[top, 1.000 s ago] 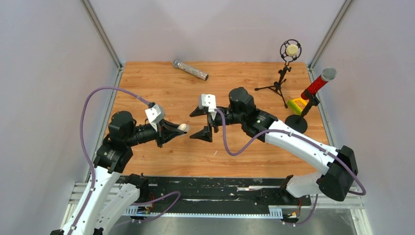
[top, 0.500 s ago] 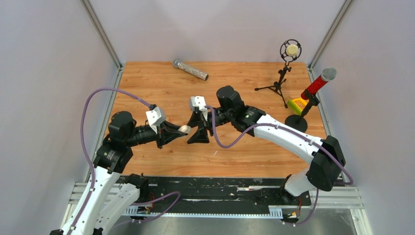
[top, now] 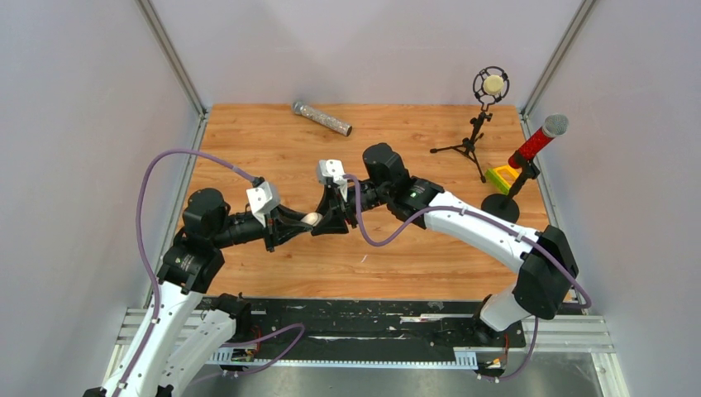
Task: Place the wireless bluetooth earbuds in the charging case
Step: Pick up the charging case at the center of the board, then open the charging case.
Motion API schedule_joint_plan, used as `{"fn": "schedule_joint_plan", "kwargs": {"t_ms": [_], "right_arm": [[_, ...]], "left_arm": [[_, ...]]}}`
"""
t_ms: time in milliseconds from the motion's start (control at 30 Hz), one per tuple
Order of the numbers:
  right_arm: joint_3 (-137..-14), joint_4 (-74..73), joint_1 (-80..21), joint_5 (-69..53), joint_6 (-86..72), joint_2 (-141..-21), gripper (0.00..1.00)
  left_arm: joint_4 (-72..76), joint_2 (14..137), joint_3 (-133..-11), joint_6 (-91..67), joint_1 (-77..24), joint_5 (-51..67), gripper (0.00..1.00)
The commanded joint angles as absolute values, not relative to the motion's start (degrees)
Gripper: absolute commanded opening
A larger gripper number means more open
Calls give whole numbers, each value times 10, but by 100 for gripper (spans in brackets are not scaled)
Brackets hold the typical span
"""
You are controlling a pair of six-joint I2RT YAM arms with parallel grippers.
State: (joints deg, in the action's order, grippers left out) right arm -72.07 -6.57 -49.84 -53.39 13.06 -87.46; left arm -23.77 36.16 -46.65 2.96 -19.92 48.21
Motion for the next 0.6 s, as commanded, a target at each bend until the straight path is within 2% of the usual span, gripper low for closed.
{"fn": "schedule_joint_plan", "kwargs": {"t_ms": [0, 133, 433, 567], "right_arm": [[-747, -29, -499, -557, 124, -881, 22], [-739, -26, -499, -551, 133, -879, 1], [-659, -13, -501, -542, 142, -821, 0], [-633, -6, -500, -532, 137, -800, 0]], "left_arm": [[-217, 359, -471, 35, -203, 496, 0], [-211, 360, -475, 10, -204, 491, 0], [-233, 386, -544, -23, -191, 376, 5], [-223, 395, -550, -33, -186, 370, 9]]}}
